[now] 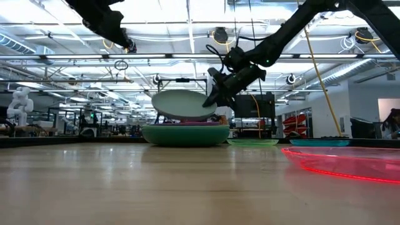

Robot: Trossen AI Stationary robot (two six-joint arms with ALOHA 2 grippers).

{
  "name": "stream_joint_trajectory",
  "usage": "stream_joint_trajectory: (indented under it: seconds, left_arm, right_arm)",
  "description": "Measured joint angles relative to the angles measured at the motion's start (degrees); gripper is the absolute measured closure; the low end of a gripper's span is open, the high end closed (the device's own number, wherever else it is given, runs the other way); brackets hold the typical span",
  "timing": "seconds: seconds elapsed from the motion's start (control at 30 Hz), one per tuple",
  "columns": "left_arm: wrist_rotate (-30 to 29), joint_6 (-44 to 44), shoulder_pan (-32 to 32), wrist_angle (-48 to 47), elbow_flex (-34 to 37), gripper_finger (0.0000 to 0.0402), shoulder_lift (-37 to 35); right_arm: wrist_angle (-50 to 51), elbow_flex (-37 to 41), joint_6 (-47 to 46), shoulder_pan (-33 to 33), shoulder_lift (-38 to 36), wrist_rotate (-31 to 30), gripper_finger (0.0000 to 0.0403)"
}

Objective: Stack plastic plates
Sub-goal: Stack the light blue plate on top of the purple plate, then stack the light green plate on top of the light blue plate

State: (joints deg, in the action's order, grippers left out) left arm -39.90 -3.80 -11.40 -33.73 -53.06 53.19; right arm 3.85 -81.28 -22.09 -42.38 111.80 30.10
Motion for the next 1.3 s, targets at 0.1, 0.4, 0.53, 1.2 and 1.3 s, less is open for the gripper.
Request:
stream_joint_trajectory:
  seconds: [0.1, 0.4, 0.53, 1.2, 1.3]
  left_arm:
    - [0.0, 1.9, 0.0, -1.3, 0.0, 0.0229, 0.0]
    - [0.0, 4.4, 0.1, -3.4, 0.0, 0.0229, 0.0]
    - [-0.1, 6.2, 0.1, -5.4, 0.0, 0.0229, 0.0]
    - [-0.2, 13.3, 4.2, -7.7, 0.0, 0.0229, 0.0]
    - [-0.2, 14.5, 5.1, -8.1, 0.0, 0.0229, 0.0]
  right_arm:
    - [1.5, 0.0, 0.2, 0.1, -0.1, 0.0, 0.0361]
    - [4.5, 0.0, 0.2, 0.1, -0.1, 0.0, 0.028]
    - [5.0, 0.0, 0.3, 0.1, -1.1, 0.3, 0.0257]
    - [33.1, 0.0, 16.3, 1.8, -15.7, -0.5, 0.0261]
    - [38.8, 0.0, 20.9, 3.7, -16.5, -4.1, 0.0261]
